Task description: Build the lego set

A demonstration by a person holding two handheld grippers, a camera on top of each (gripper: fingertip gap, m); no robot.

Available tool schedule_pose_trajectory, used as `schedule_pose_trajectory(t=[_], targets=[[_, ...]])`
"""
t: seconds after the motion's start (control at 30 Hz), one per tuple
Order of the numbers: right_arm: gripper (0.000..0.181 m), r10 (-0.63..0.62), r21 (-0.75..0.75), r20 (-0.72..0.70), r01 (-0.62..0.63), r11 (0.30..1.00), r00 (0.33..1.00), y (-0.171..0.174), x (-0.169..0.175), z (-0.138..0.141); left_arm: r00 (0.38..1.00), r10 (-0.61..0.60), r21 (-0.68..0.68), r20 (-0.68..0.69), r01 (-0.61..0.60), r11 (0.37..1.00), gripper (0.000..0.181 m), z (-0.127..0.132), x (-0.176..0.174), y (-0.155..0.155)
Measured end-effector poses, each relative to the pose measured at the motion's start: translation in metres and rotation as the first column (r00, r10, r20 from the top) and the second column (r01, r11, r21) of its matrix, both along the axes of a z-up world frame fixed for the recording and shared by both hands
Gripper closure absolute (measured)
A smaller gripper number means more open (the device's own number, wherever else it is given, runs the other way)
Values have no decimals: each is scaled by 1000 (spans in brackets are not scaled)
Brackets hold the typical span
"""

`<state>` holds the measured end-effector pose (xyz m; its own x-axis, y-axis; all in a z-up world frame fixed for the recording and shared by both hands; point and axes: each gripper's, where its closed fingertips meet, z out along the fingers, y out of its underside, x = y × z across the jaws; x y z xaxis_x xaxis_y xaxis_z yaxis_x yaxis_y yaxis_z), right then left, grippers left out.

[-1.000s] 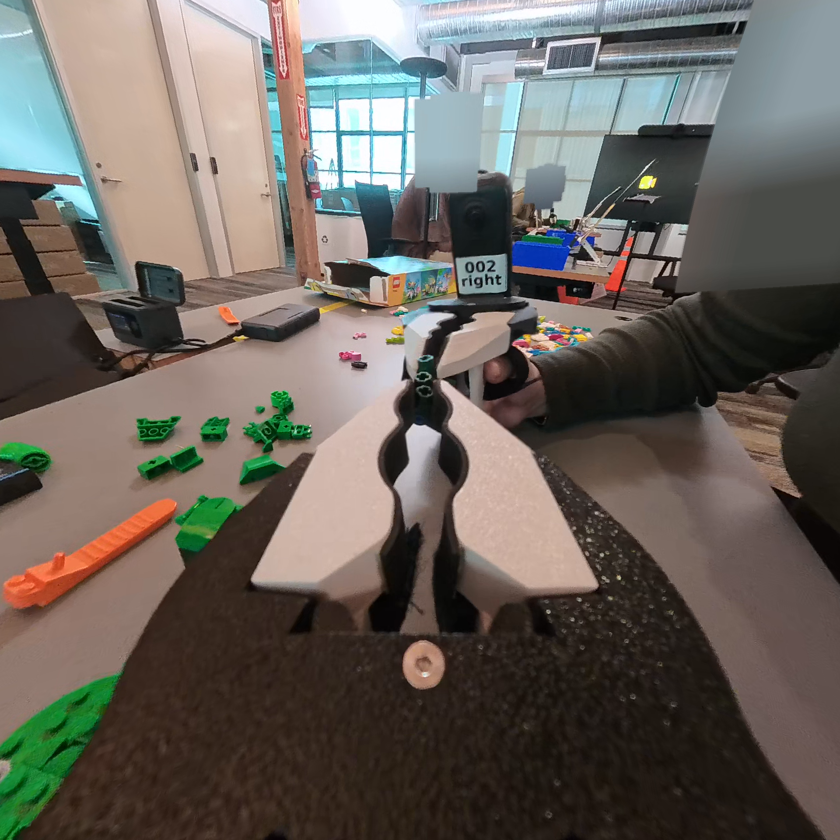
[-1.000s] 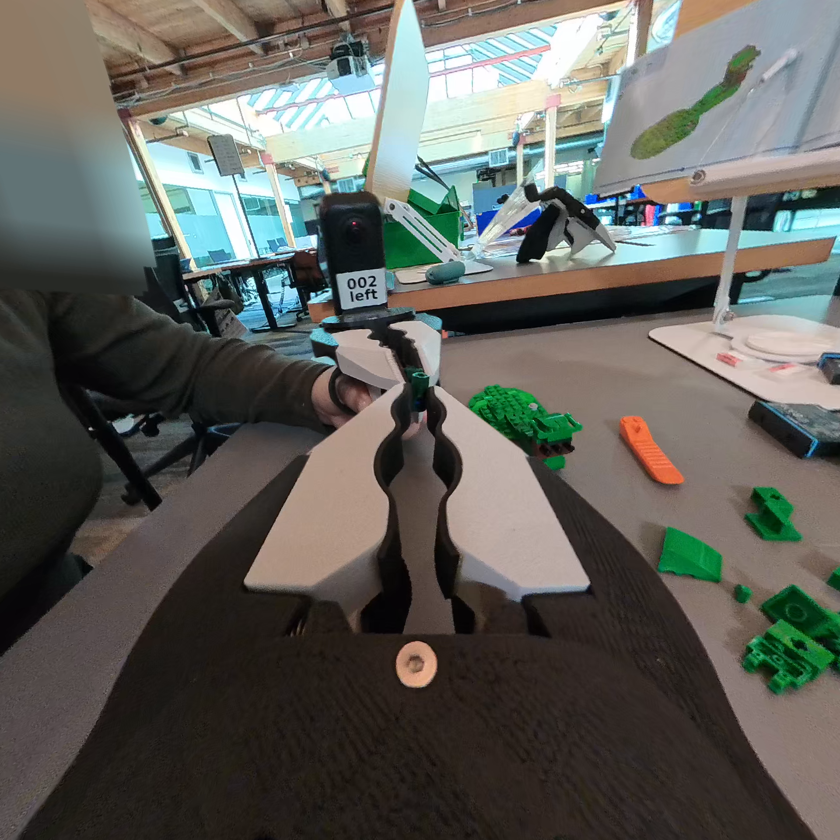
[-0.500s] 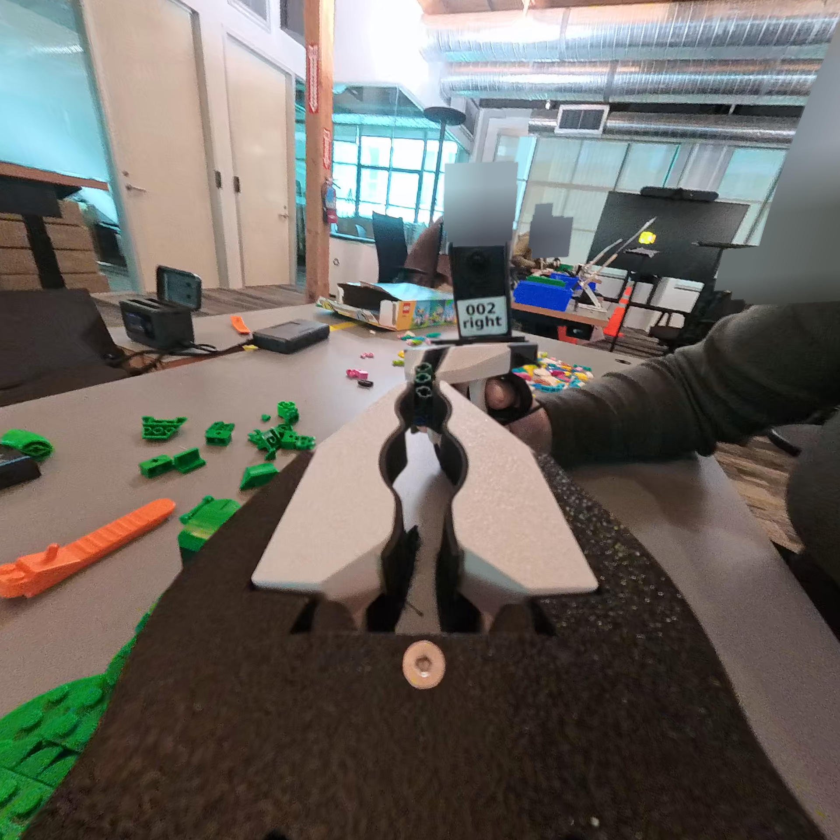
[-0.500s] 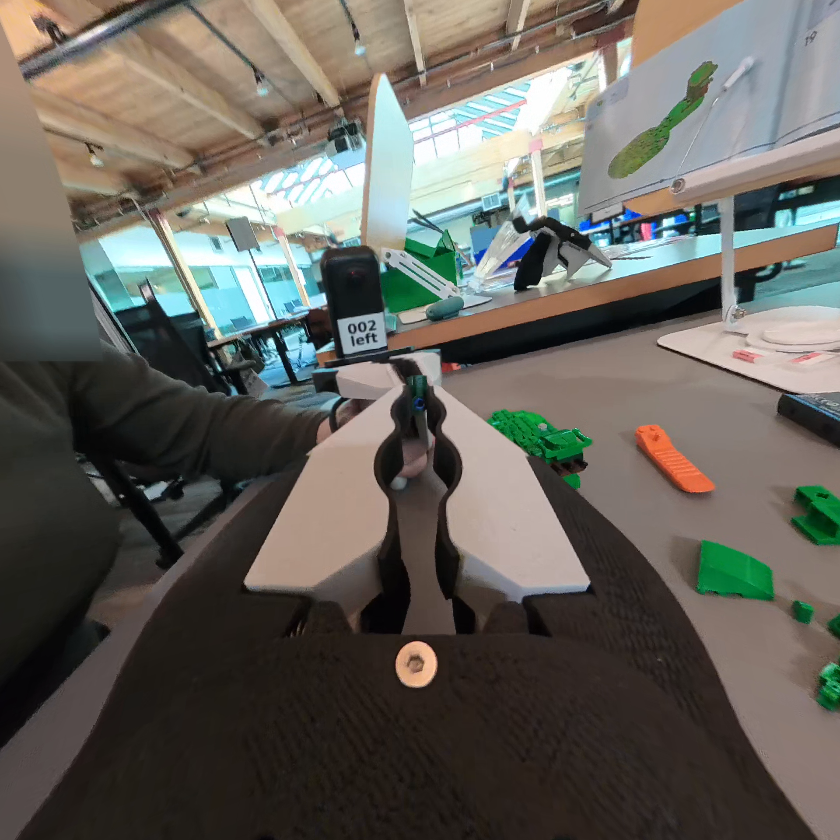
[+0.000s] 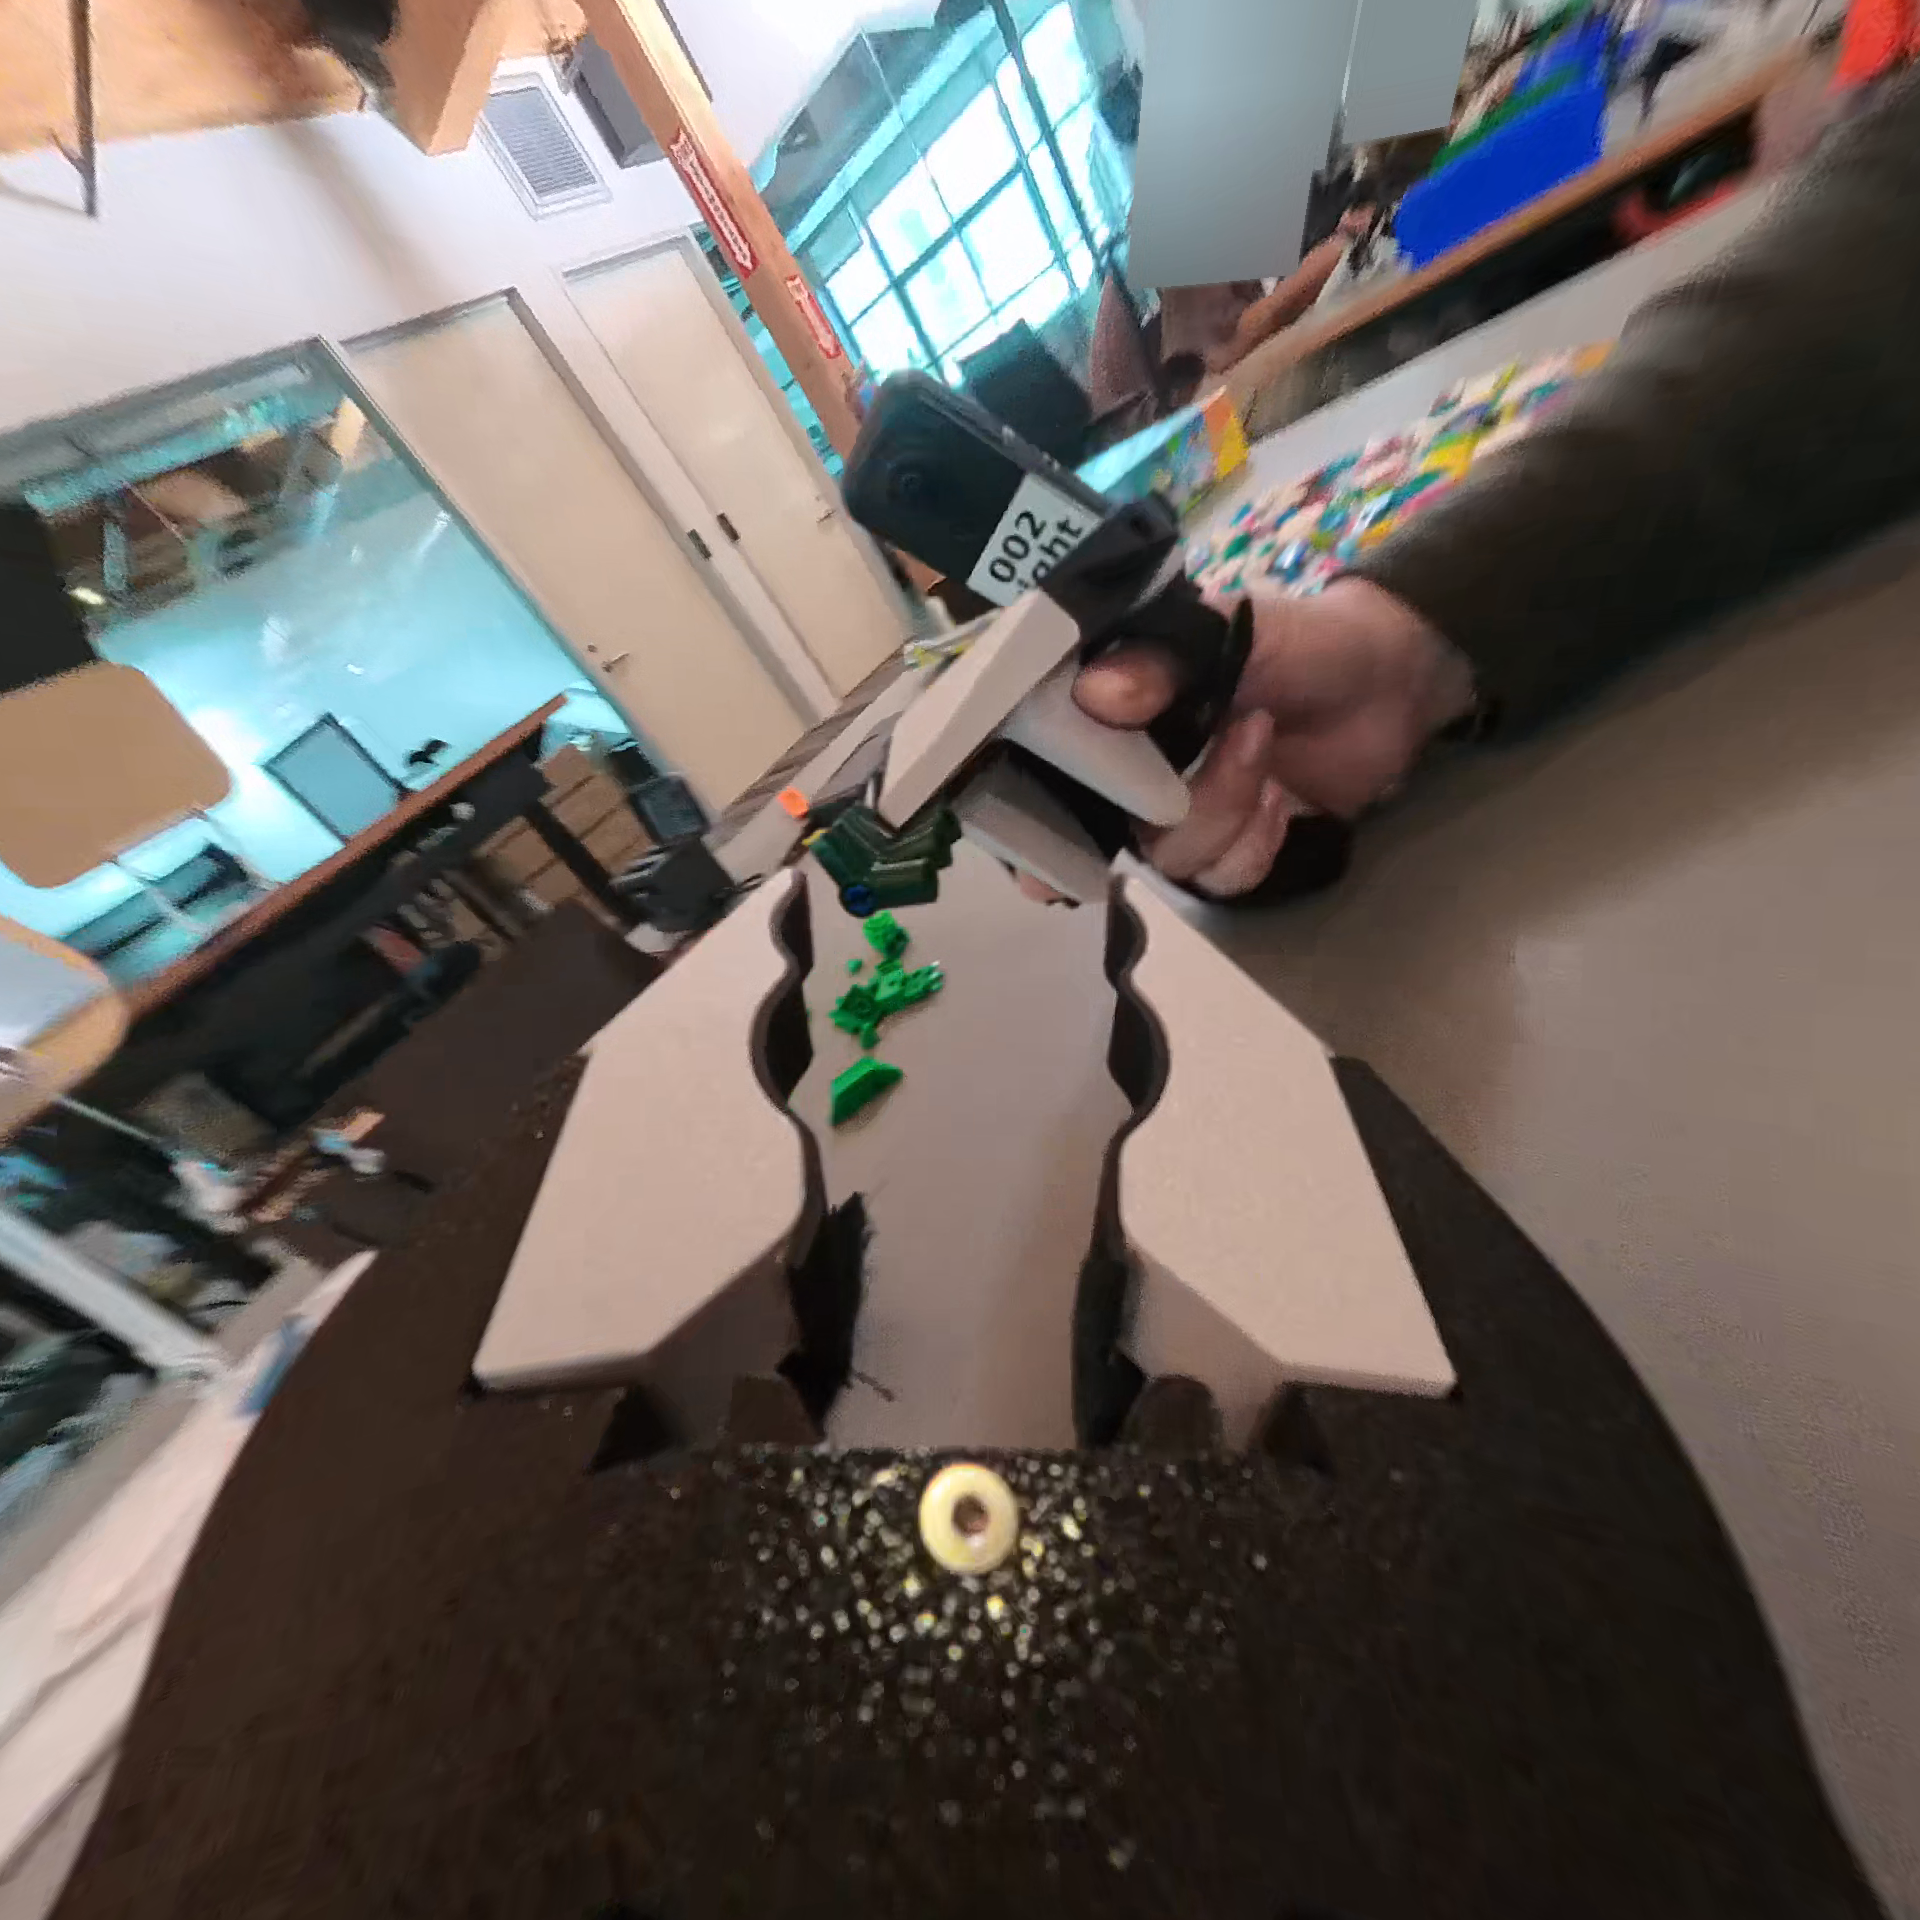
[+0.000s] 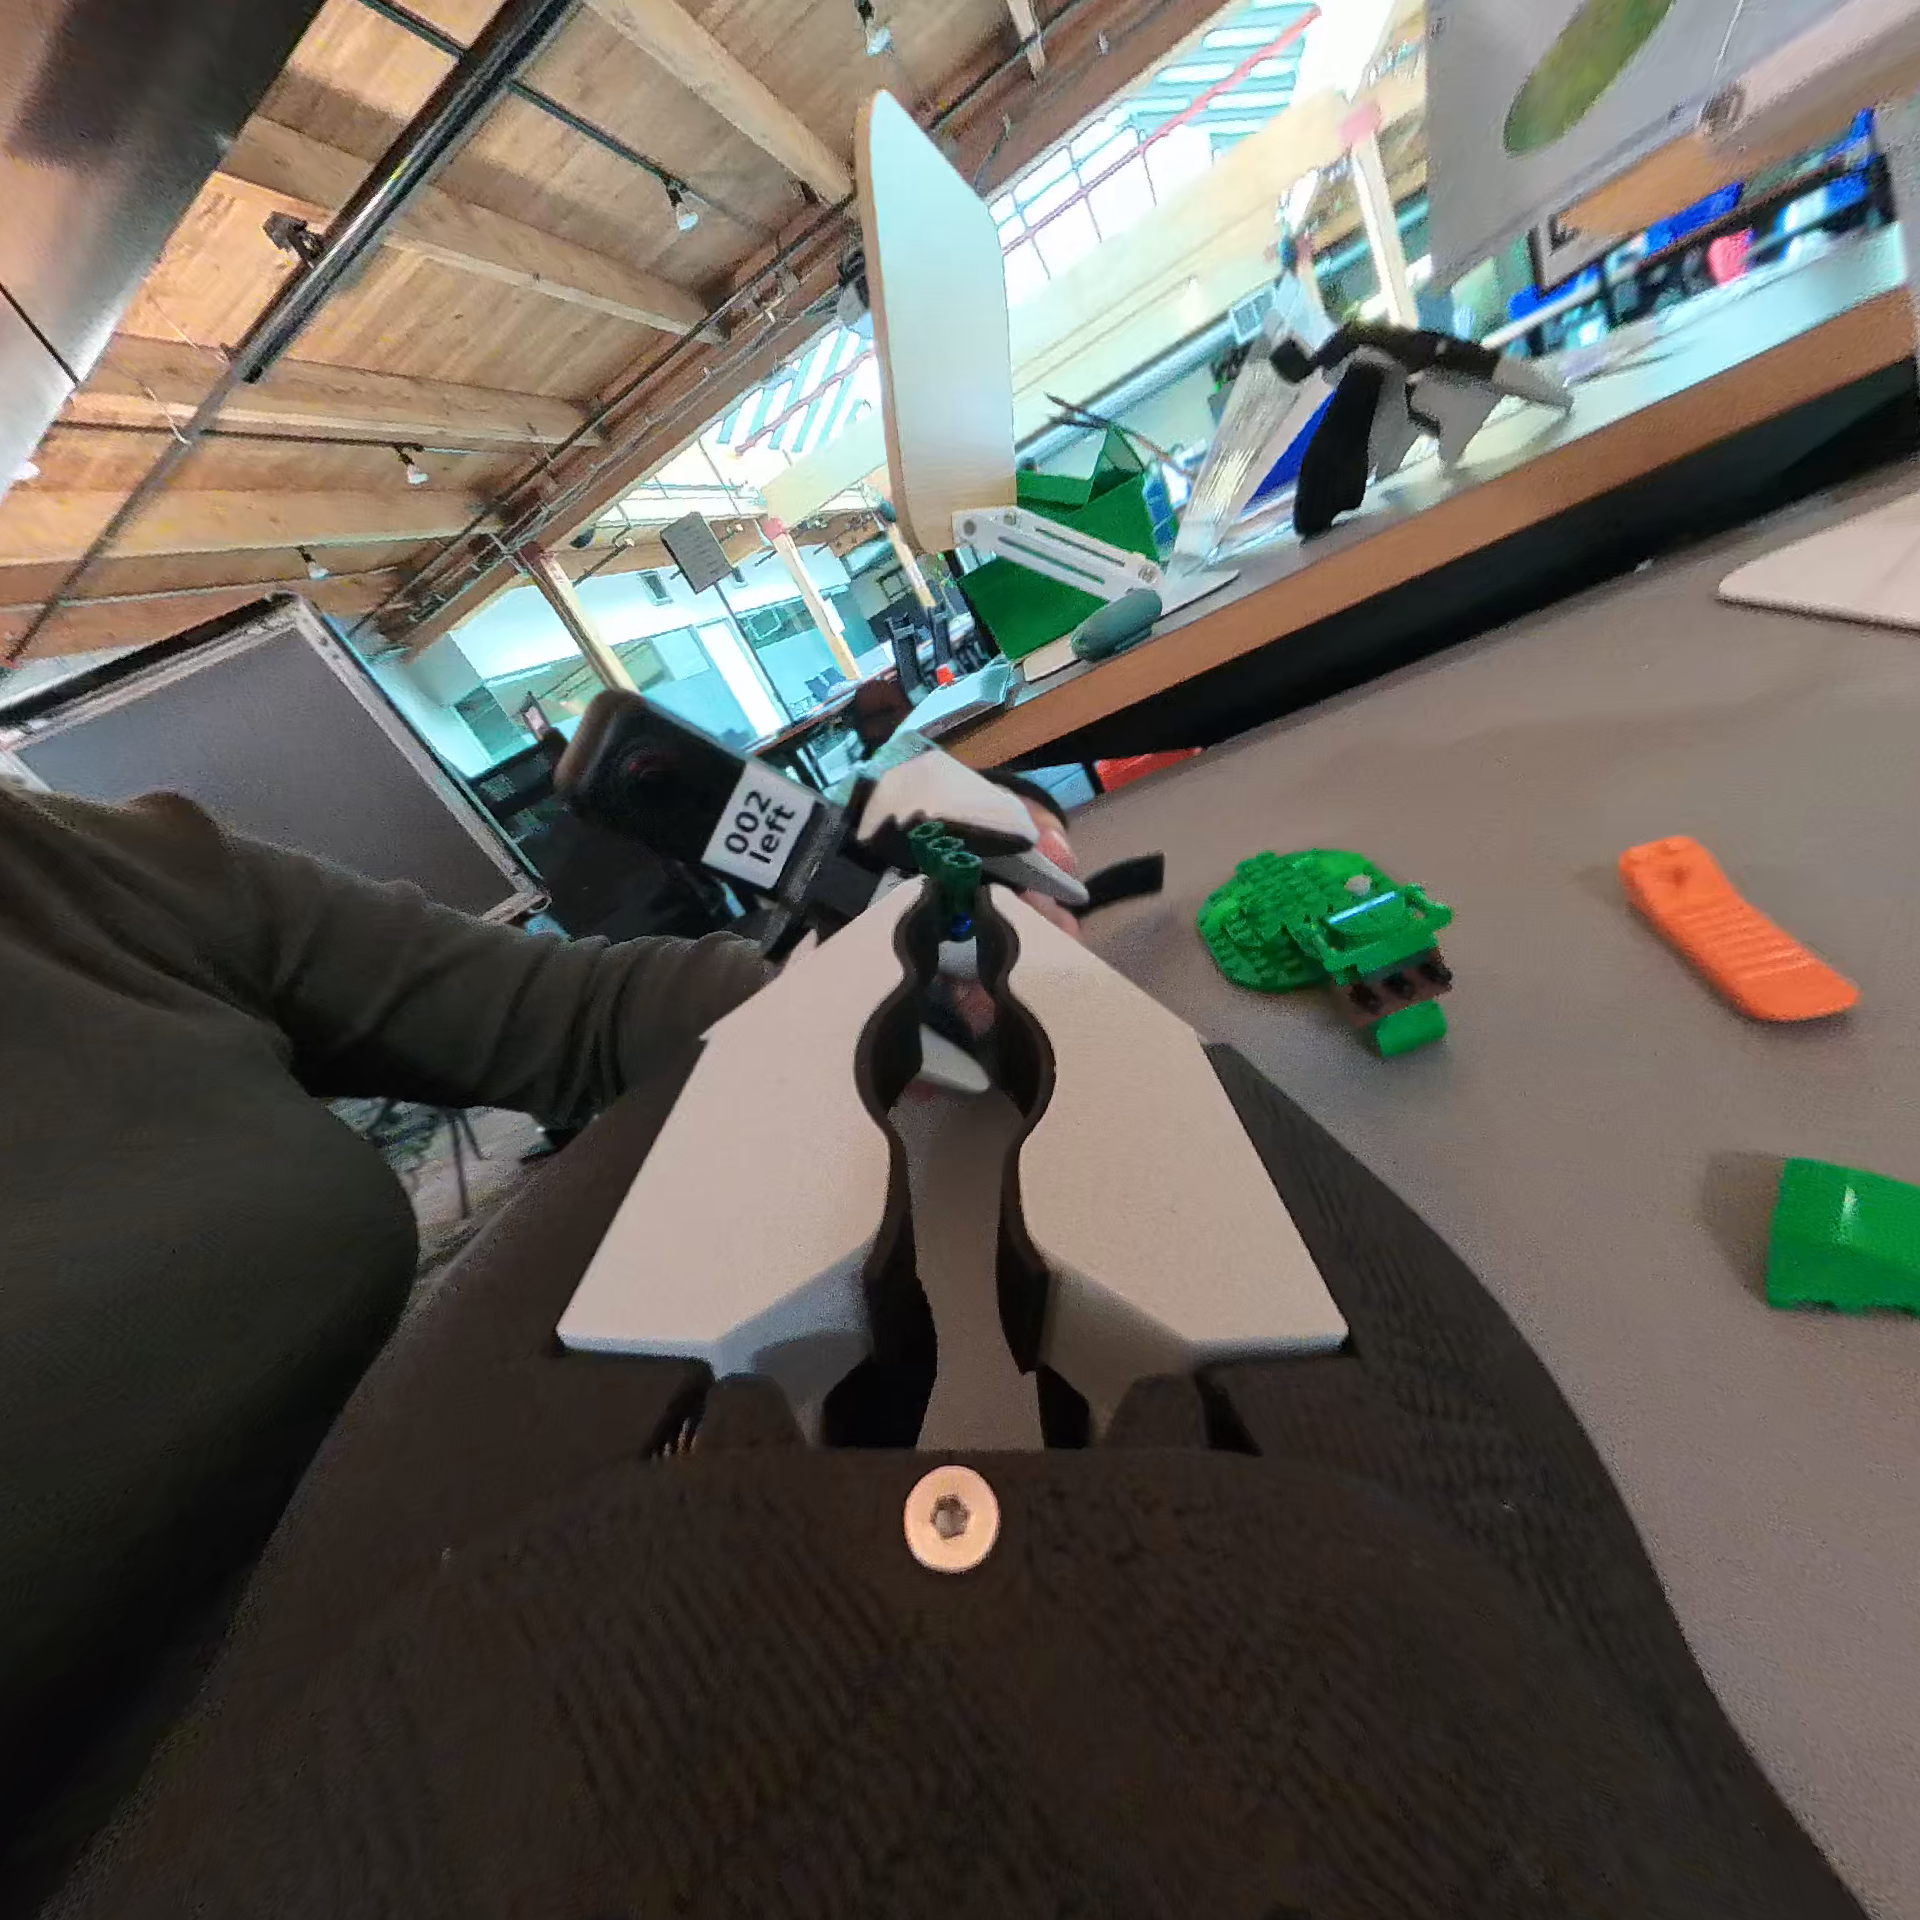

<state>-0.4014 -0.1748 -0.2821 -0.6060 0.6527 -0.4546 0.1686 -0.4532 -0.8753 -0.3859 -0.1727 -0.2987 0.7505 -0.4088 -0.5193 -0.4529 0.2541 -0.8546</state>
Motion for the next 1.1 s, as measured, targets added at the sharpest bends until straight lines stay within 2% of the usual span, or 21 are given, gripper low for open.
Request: schedule_pose_trajectory(t=[0.07, 0.23, 0.43, 0.63, 0.77, 0.9, 1.03, 1.1], targets=[[177, 24, -17, 42, -24, 1000, 999, 1, 0, -4, 996, 47, 42, -79, -44, 998, 131, 0, -3, -1], [177, 72, -13, 105, -71, 997, 992, 2, 7, -12, 988, 94, 60, -126, -87, 994, 134, 0, -5, -6], [177, 129, -10, 159, -129, 992, 979, -3, 8, -19, 956, 136, 77, -260, -120, 990, 146, -12, -2, -4], [177, 135, 0, 173, -137, 991, 976, -4, 8, -21, 959, 143, 97, -245, -123, 988, 144, -7, 0, -5], [177, 138, 23, 192, -145, 989, 972, -8, 8, -25, 939, 178, 105, -293, -154, 983, 159, -10, -1, -3], [177, 139, 16, 188, -145, 989, 972, -7, 7, -24, 929, 198, 117, -312, -169, 979, 159, -9, -1, -2], [157, 184, -32, 221, -182, 983, 958, -9, 8, -25, 933, 177, 111, -315, -150, 983, 159, -11, 2, -2], [156, 227, -53, 257, -221, 974, 939, -14, 9, -29, 932, 174, 111, -317, -146, 983, 159, -11, 4, -2]])
